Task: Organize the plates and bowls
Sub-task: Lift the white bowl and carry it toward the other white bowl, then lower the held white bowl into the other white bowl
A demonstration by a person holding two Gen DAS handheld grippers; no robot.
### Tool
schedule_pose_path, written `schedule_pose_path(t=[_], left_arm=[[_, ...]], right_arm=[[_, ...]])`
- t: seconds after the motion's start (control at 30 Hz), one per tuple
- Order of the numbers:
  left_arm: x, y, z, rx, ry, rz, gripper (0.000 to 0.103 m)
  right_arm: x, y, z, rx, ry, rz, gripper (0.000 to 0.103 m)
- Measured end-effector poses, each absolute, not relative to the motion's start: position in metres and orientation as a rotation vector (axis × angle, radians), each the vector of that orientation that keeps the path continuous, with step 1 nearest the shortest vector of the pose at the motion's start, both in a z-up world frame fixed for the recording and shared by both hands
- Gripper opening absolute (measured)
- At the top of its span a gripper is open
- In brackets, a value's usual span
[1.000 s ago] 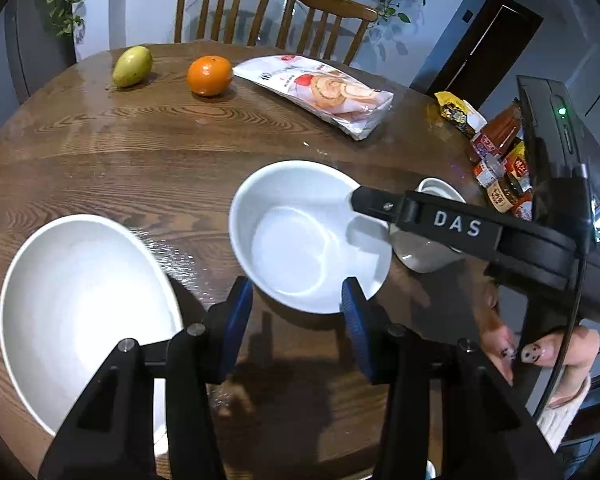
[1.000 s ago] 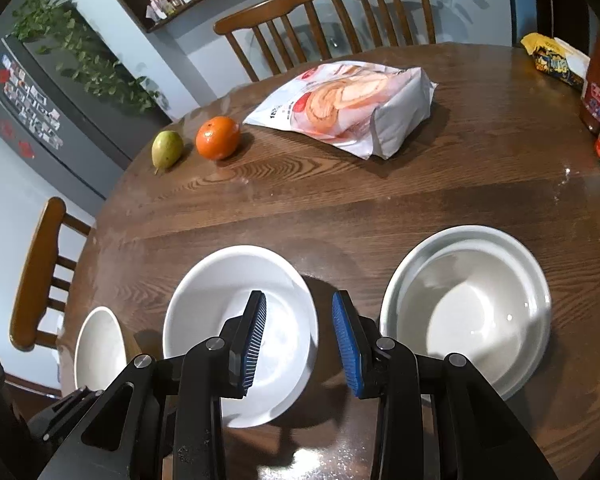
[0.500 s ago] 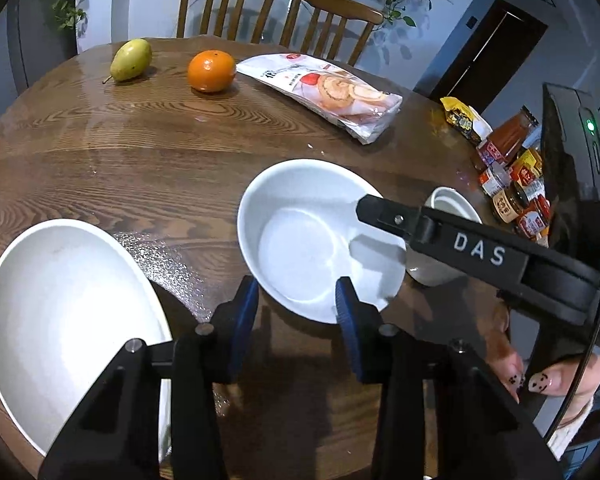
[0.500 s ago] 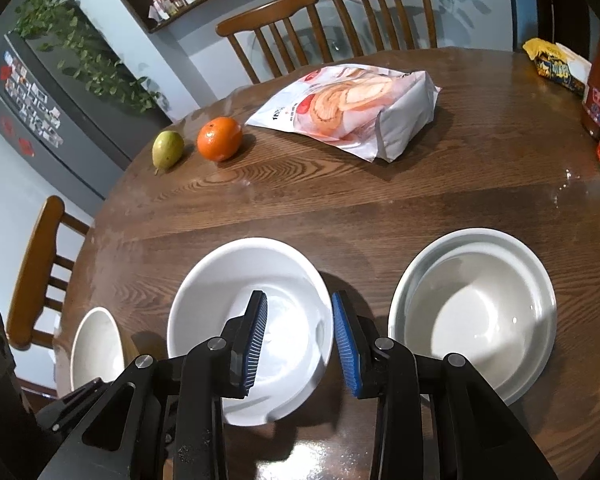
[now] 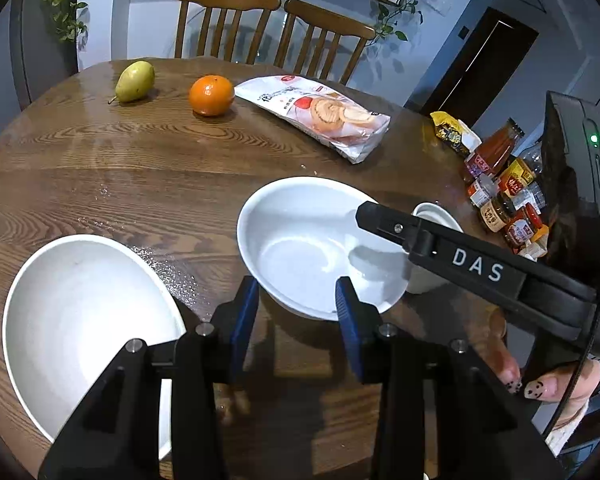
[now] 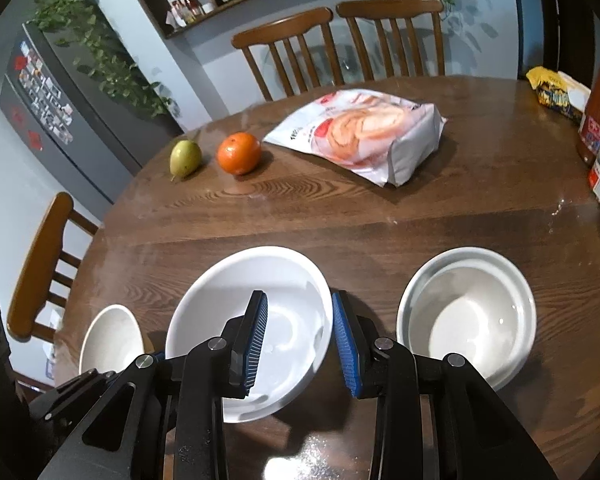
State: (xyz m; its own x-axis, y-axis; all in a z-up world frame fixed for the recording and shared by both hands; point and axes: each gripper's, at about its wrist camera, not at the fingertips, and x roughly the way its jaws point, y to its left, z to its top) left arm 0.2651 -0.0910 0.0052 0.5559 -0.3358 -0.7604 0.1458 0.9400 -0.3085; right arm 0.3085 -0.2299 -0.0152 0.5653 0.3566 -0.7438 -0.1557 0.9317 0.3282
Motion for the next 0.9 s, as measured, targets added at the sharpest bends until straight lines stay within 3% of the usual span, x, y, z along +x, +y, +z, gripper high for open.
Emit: schedule_pose_path(t=[0.9], left_arm=[[0.221, -0.075, 0.058, -0.183, 0.747, -0.258, 0.038]], right_arm=[[0.275, -0.21, 0.027, 0.193, 0.79, 0.358, 0.037]])
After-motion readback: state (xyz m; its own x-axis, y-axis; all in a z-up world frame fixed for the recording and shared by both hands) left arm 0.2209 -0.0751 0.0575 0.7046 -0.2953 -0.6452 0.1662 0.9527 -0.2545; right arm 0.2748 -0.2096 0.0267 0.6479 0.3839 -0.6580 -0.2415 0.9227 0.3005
